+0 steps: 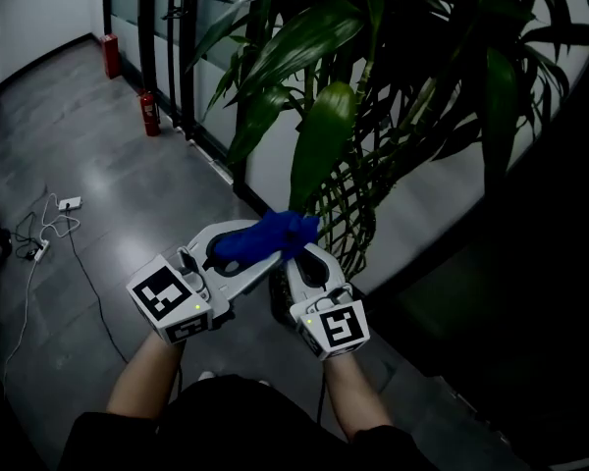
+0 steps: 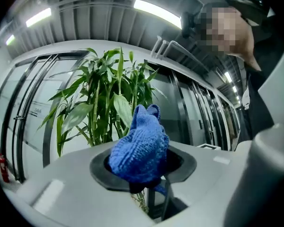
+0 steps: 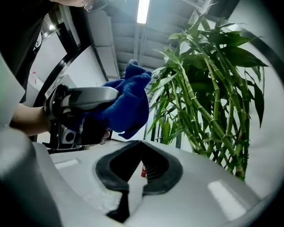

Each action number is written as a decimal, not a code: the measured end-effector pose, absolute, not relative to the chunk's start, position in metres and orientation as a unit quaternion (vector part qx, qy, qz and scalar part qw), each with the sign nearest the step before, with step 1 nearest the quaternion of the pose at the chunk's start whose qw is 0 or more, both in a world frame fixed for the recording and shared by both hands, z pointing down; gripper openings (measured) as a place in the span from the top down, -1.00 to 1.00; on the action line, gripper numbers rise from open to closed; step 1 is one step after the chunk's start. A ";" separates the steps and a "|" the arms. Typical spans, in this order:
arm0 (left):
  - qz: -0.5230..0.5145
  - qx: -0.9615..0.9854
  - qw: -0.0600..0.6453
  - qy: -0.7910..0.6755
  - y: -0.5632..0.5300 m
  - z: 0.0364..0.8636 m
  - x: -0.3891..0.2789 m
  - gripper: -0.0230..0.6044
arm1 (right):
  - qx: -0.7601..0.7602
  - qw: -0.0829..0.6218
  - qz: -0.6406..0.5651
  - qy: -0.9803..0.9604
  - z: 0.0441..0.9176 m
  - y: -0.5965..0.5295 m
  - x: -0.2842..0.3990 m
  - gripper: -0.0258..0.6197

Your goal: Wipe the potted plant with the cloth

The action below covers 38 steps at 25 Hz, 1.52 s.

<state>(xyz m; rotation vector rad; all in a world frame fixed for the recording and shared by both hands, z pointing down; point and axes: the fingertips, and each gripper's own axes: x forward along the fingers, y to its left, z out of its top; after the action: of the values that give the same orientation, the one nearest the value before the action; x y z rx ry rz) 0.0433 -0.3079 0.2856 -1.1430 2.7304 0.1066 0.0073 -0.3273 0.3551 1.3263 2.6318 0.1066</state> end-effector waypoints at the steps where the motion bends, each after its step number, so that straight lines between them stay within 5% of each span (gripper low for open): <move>1: 0.052 -0.381 0.094 0.918 -0.305 0.287 0.045 0.43 | 0.451 0.097 0.035 0.886 0.354 -0.329 0.007 0.91; 17: 0.186 -0.321 0.140 0.918 -0.236 0.318 0.079 0.43 | 0.468 0.077 0.022 0.880 0.375 -0.346 0.002 0.91; 38: 0.173 -0.482 0.114 0.851 -0.079 0.301 -0.014 0.43 | 0.255 0.100 0.033 0.961 0.345 -0.216 -0.034 0.91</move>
<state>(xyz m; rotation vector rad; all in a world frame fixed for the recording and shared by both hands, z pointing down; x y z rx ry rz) -0.0141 -0.0791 0.3012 -1.4139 2.4947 0.5080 -0.0338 -0.2158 0.3450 0.7550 2.8412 0.0968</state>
